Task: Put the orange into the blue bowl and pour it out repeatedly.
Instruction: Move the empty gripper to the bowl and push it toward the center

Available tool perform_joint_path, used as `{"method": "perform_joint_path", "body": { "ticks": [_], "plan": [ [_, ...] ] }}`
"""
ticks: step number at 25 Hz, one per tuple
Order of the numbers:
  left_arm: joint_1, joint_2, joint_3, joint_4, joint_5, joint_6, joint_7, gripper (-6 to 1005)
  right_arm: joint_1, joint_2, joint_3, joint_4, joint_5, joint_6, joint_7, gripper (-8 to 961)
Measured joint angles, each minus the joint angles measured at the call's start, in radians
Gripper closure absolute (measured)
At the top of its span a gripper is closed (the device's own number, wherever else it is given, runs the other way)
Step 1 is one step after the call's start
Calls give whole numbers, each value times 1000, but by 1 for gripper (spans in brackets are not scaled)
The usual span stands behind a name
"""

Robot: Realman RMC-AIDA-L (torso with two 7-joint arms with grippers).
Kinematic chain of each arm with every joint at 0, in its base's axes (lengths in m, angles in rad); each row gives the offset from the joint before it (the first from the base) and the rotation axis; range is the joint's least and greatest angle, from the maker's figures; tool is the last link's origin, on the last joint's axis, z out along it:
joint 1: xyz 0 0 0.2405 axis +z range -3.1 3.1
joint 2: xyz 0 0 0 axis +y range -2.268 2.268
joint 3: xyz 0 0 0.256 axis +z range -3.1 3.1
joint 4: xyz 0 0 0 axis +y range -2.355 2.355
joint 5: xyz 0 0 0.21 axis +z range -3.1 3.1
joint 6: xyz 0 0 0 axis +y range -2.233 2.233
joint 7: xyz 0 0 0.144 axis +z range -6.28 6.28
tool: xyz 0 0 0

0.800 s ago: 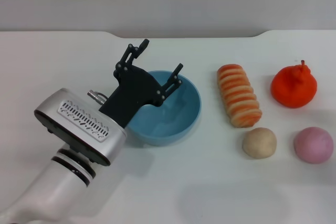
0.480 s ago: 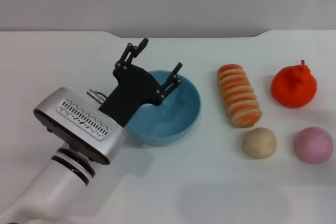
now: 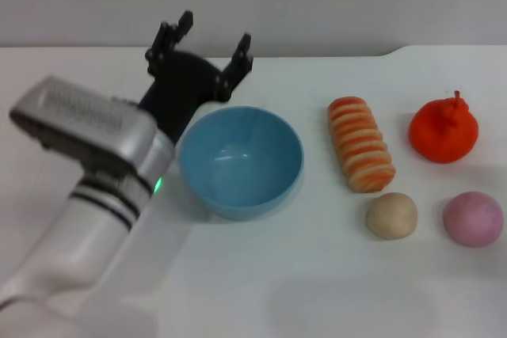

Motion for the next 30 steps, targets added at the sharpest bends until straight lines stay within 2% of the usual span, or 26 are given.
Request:
{"method": "perform_joint_path", "body": {
  "ticks": [5, 14, 16, 19, 20, 21, 22, 26, 30],
  "plan": [
    [7, 9, -191, 154, 59, 264, 5, 194, -6, 0, 2, 2, 2, 0, 0, 287],
    [30, 40, -585, 521, 171, 1014, 44, 198, -3, 0, 3, -2, 4, 0, 1, 287],
    [29, 36, -691, 593, 169, 1223, 90, 199, -1, 0, 4, -3, 5, 0, 1, 287],
    [6, 8, -856, 659, 165, 1511, 166, 199, 1, -1, 5, -9, 5, -1, 1, 287],
    [-4, 2, -898, 669, 161, 1588, 179, 200, 1, -1, 5, -12, 5, -1, 1, 287],
    [-25, 0, -962, 681, 138, 1724, 190, 200, 1, -1, 5, -14, 5, -1, 1, 287],
    [-25, 0, -962, 681, 138, 1724, 190, 200, 2, -2, 5, -15, 5, -1, 1, 287],
    [-51, 2, -1023, 671, 106, 1886, 195, 201, 4, -3, 5, -20, 5, -1, 1, 287],
    [-76, 0, -1050, 625, 100, 1937, 174, 202, 9, -3, 4, -25, 5, -1, 1, 287]
  ]
}}
